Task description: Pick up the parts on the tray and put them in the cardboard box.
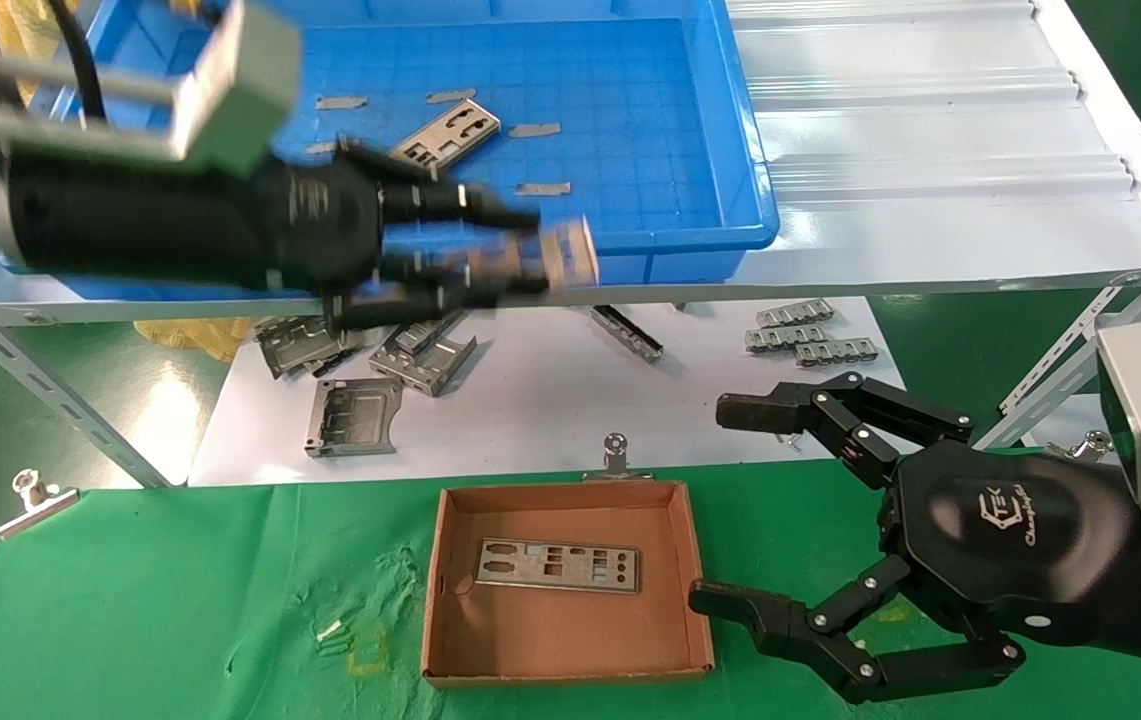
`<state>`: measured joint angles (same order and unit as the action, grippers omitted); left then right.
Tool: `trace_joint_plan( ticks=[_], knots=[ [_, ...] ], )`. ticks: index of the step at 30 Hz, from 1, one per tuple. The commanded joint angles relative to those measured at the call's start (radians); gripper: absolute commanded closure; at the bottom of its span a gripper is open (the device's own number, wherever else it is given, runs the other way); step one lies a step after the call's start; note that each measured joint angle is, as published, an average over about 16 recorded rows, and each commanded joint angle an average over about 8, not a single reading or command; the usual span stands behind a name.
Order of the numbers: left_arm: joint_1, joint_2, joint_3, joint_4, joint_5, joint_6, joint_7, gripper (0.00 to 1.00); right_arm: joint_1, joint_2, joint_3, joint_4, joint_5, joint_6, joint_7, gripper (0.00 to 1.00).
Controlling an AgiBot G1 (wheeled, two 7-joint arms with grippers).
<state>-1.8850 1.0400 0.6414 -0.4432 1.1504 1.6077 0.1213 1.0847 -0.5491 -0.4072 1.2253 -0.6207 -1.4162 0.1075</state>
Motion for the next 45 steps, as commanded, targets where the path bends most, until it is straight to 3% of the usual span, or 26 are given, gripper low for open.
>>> trace_joint_plan(
  ticks=[1,4,7,20,22,28,29,45],
  knots=[
    [0.048,-0.028,0.038,-0.115,-0.043,0.004,-0.025,1.00,0.000,0.000,0.000,0.000,0.000,0.000,0.000,0.00],
    [0.117,-0.071,0.120,-0.249,-0.107,-0.008,-0.058,1.00,0.000,0.000,0.000,0.000,0.000,0.000,0.000,0.00],
    [0.172,-0.079,0.183,-0.288,-0.119,-0.043,-0.042,1.00,0.000,0.000,0.000,0.000,0.000,0.000,0.000,0.00],
    [0.348,0.127,0.252,0.002,-0.011,-0.275,0.278,1.00,0.000,0.000,0.000,0.000,0.000,0.000,0.000,0.00],
    [0.355,0.150,0.252,0.041,-0.012,-0.281,0.313,0.85,0.000,0.000,0.000,0.000,0.000,0.000,0.000,0.00],
    [0.354,0.204,0.247,0.150,-0.022,-0.262,0.391,0.10,0.000,0.000,0.000,0.000,0.000,0.000,0.000,0.00],
    [0.352,0.211,0.247,0.166,-0.022,-0.261,0.403,0.02,0.000,0.000,0.000,0.000,0.000,0.000,0.000,0.00],
    [0.322,0.268,0.229,0.329,-0.046,-0.238,0.524,0.00,0.000,0.000,0.000,0.000,0.000,0.000,0.000,0.00]
  ],
)
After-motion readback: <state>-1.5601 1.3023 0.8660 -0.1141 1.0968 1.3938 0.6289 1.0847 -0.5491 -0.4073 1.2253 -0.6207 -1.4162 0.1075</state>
